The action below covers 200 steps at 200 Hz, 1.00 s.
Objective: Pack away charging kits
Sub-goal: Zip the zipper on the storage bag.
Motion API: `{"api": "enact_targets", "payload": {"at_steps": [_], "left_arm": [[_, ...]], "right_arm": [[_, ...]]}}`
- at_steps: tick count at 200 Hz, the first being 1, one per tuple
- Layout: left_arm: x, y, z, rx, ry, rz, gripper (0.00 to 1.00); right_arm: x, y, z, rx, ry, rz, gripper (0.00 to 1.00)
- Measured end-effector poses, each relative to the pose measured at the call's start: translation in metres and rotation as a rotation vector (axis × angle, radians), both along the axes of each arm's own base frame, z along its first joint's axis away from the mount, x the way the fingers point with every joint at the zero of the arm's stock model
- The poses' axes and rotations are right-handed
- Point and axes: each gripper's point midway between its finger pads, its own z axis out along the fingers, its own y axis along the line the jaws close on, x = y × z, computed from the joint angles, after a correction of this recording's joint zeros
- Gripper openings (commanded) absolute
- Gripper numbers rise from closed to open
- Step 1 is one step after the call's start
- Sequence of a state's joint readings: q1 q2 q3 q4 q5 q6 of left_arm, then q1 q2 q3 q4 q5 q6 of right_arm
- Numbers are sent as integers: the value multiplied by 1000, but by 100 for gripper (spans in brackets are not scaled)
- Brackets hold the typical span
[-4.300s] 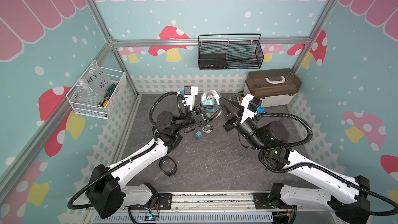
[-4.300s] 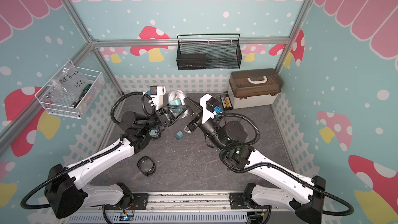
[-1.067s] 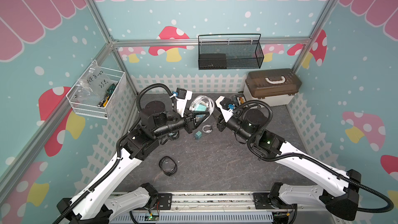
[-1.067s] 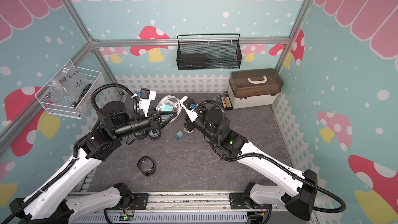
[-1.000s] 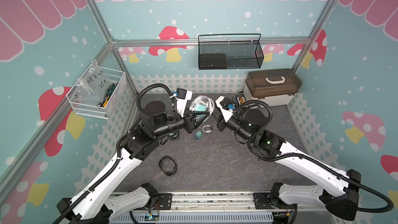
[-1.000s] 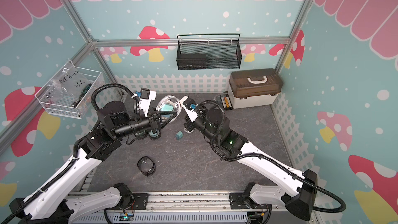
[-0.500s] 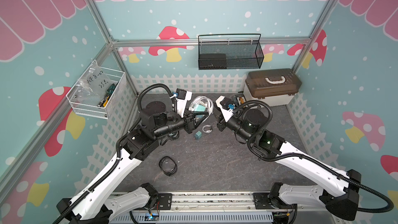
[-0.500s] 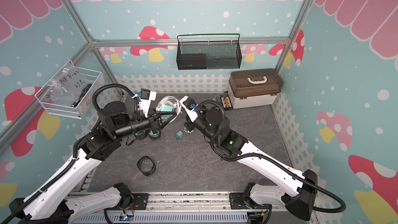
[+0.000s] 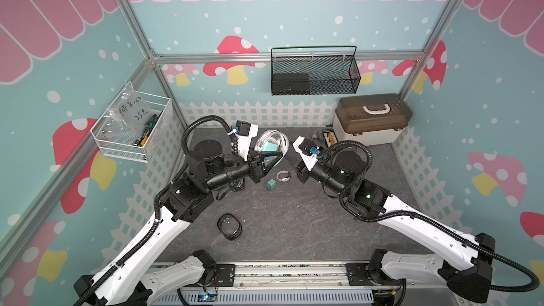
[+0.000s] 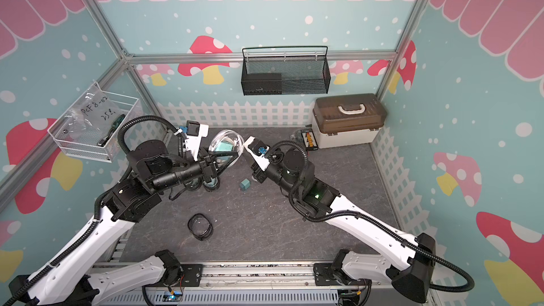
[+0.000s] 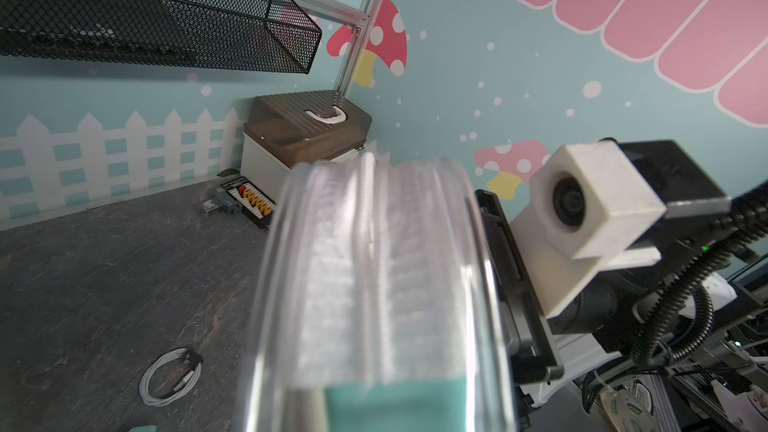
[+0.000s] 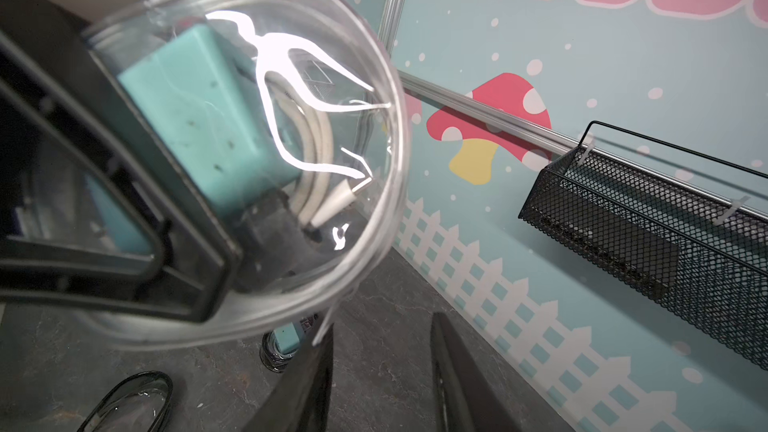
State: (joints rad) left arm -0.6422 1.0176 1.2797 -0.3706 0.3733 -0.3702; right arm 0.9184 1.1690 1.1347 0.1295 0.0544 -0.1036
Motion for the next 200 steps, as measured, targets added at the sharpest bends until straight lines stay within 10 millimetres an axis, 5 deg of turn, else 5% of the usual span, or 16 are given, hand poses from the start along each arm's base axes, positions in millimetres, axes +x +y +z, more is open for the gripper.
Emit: {"api": "enact_targets", "payload": {"at_steps": [84, 139, 200], "left_arm": [[2, 0, -1, 4, 2, 9, 0], [6, 2, -1, 6, 0, 33, 0], [6, 2, -1, 6, 0, 33, 0]], "right_arm": [[3, 7, 7, 16, 10, 12, 39], [0, 14, 1, 8, 26, 50, 53], [8, 12, 3, 24, 37, 5, 35]]}}
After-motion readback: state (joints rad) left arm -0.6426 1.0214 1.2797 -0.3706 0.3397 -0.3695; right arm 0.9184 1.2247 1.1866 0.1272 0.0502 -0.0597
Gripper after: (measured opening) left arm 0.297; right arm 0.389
